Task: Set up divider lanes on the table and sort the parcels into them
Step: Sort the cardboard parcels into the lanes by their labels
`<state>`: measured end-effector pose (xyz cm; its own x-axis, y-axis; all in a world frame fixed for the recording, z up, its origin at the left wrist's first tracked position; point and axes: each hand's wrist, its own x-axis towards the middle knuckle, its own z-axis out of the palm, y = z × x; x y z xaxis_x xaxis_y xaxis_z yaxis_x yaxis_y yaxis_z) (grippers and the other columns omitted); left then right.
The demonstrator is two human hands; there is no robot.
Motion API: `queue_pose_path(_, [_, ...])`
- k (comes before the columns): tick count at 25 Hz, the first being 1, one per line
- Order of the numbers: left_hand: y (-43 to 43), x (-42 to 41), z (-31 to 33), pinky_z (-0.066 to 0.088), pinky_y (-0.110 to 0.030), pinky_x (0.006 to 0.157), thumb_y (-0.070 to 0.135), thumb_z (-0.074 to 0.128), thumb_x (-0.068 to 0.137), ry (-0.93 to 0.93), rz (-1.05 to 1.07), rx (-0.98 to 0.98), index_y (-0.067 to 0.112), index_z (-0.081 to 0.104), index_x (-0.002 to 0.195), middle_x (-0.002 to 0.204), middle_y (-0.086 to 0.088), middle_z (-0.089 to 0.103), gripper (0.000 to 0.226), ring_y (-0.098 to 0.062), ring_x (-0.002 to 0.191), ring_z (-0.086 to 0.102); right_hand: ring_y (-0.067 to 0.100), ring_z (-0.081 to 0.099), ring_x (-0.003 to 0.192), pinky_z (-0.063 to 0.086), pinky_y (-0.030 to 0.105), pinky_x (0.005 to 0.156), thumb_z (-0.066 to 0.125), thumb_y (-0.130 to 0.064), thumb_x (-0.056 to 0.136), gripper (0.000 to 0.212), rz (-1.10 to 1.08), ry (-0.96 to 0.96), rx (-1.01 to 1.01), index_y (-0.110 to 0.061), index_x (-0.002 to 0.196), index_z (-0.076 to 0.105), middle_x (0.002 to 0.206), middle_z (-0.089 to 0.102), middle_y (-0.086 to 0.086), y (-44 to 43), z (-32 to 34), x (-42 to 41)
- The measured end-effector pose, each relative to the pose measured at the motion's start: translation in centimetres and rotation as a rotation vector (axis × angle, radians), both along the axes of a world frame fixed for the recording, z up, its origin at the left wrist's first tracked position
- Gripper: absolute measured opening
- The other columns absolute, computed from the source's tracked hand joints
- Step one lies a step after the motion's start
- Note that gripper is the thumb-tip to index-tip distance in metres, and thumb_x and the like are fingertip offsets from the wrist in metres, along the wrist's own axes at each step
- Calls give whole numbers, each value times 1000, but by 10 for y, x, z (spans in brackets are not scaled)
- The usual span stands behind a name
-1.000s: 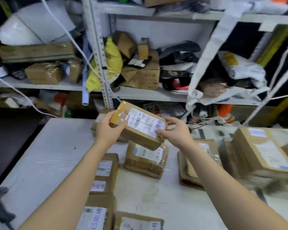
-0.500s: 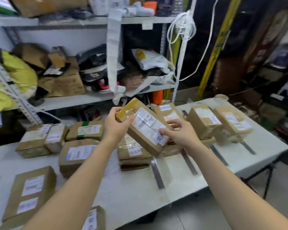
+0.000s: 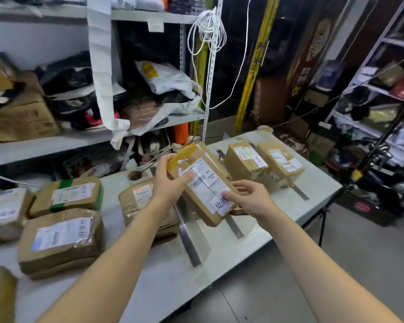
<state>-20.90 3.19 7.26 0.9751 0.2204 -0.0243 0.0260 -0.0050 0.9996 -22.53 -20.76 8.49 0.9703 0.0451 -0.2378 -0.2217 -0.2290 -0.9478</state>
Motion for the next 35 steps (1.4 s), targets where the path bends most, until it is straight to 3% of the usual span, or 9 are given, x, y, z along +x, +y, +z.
queue_pose_path(3, [-7, 4, 1, 61, -27, 64, 22, 87, 76, -7, 27, -51, 48, 48, 123, 115, 8, 66, 67, 1, 88, 70, 19, 78, 88, 64, 40, 65, 89, -29, 79, 35, 33, -32, 27, -22, 110, 75, 97, 80, 0, -10, -1, 3])
queue_pose_path(6, [-21, 5, 2, 60, -29, 76, 26, 90, 73, -1, 64, -60, 46, 44, 129, 122, 16, 60, 76, -1, 101, 66, 10, 76, 82, 59, 24, 61, 89, -41, 75, 42, 64, -105, -22, -33, 114, 74, 87, 79, -7, -20, -4, 6])
queue_pose_path(9, [-48, 8, -1, 57, -38, 91, 21, 86, 79, 5, 117, -19, 36, 52, 126, 120, 15, 64, 60, -12, 115, 63, 5, 71, 75, 58, 24, 70, 84, -41, 82, 47, 100, -132, 7, -31, 126, 71, 79, 76, -11, -19, -17, 11])
queue_pose_path(12, [-77, 5, -3, 59, -42, 92, 23, 86, 79, 0, 158, -13, 29, 59, 129, 118, 12, 69, 57, -10, 113, 66, 9, 77, 89, 61, 22, 69, 78, -28, 89, 39, 112, -115, 215, -29, 127, 71, 97, 80, -6, -34, -22, 24])
queue_pose_path(18, [-139, -14, 0, 59, -46, 93, 23, 87, 78, 72, 172, -13, 32, 57, 140, 126, 9, 69, 69, -14, 116, 66, 13, 77, 96, 63, 29, 71, 83, -24, 85, 34, 218, -79, 291, -31, 118, 76, 105, 80, -6, -109, -25, 43])
queue_pose_path(20, [-160, -31, -7, 58, -40, 95, 22, 86, 79, 82, 165, 15, 43, 63, 128, 121, 16, 71, 58, -6, 114, 66, 13, 76, 97, 64, 32, 70, 83, -23, 85, 34, 235, -54, 314, -32, 117, 76, 106, 79, -6, -133, -33, 40])
queue_pose_path(24, [-200, -69, -27, 52, -24, 95, 23, 84, 81, 128, 231, 115, 52, 60, 118, 116, 30, 69, 52, 12, 111, 61, 12, 76, 98, 65, 40, 70, 85, -28, 82, 38, 273, 9, 289, -31, 119, 76, 113, 77, -11, -164, -57, 22])
queue_pose_path(29, [-216, -92, -57, 54, -31, 97, 24, 82, 84, 238, 279, 165, 40, 53, 142, 131, 19, 63, 67, 4, 120, 56, 15, 77, 96, 65, 40, 68, 83, -24, 85, 37, 320, 111, 267, -31, 120, 76, 115, 76, -12, -171, -86, 7])
queue_pose_path(35, [-218, -93, -94, 62, -34, 86, 12, 73, 92, 357, 300, 55, 39, 50, 145, 135, 14, 64, 64, -9, 125, 60, 6, 76, 89, 63, 28, 70, 79, -19, 88, 47, 365, 116, 124, -30, 132, 68, 114, 74, -18, -149, -123, 0])
